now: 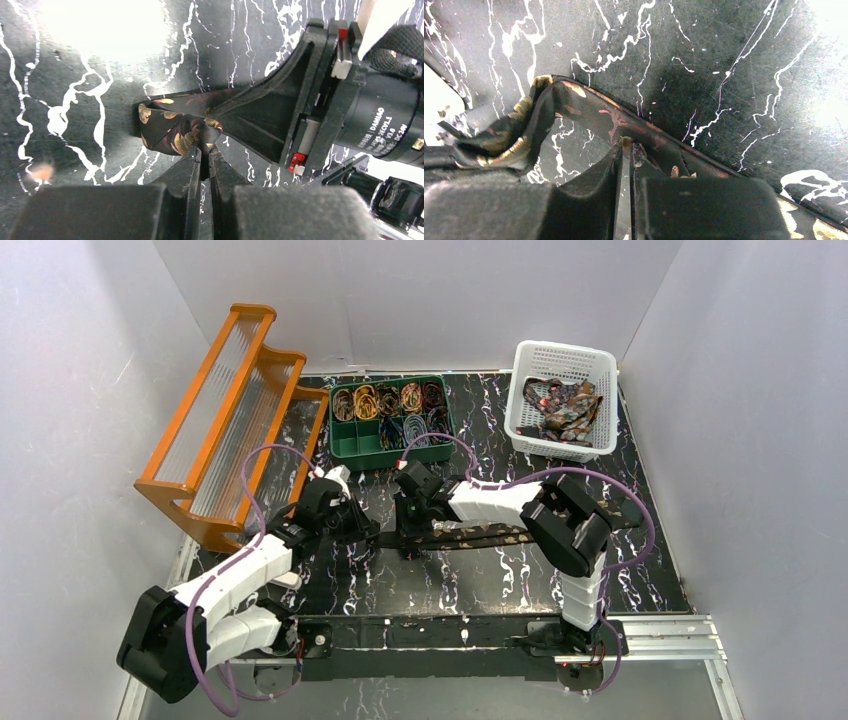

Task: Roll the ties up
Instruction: Roll the tie at the center of the board.

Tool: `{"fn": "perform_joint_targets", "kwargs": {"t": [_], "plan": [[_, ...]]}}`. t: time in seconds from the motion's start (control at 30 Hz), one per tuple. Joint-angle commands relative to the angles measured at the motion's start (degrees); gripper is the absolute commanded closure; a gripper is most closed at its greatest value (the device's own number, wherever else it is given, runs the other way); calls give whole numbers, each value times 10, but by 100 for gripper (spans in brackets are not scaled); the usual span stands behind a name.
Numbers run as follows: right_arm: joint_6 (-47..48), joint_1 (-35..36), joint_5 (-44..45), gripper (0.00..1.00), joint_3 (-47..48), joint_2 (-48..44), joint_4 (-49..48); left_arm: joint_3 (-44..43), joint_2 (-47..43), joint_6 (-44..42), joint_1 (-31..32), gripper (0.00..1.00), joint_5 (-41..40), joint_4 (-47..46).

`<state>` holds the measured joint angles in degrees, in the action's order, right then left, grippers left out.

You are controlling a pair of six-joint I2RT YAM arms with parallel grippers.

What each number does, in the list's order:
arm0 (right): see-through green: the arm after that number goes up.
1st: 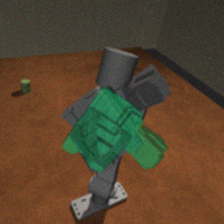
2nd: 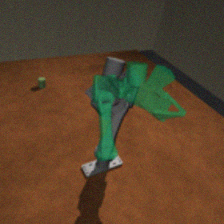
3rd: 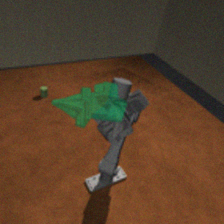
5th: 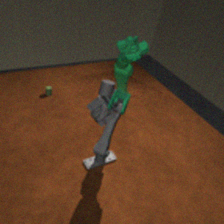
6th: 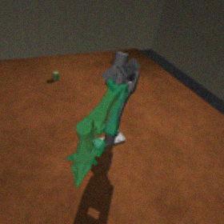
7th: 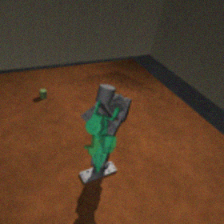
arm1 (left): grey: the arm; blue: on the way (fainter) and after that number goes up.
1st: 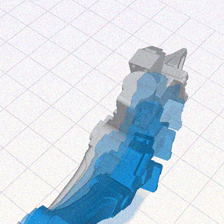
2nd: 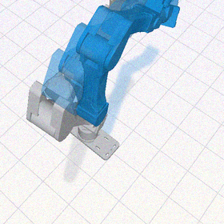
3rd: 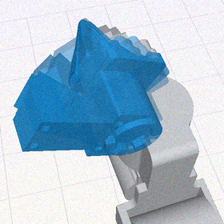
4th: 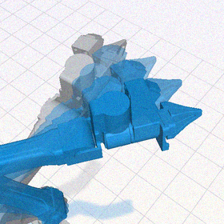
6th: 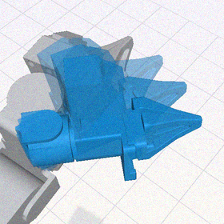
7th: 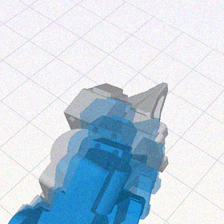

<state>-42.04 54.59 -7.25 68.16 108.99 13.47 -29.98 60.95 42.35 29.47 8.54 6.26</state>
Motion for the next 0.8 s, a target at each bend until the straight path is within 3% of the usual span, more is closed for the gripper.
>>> {"fn": "perform_joint_targets", "kwargs": {"t": [0.0, 0.33, 0.6, 0.7, 0.77], "plan": [[-7, 0, 2, 81, 0, 17, 12, -19, 7, -6, 22, 100, 14, -22], [-12, -7, 0, 76, -33, -72, -49, -18, 50, 16, 52, 100, 1, -55], [-57, -11, 212, 66, -129, -208, -2, -26, 76, 23, 65, 100, -9, -77], [-60, -28, 219, 46, -205, -272, -66, -33, 91, 31, 73, 100, -18, -83], [-68, -45, 201, 42, -229, -298, -80, -32, 98, 34, 77, 100, -25, -85]]}}
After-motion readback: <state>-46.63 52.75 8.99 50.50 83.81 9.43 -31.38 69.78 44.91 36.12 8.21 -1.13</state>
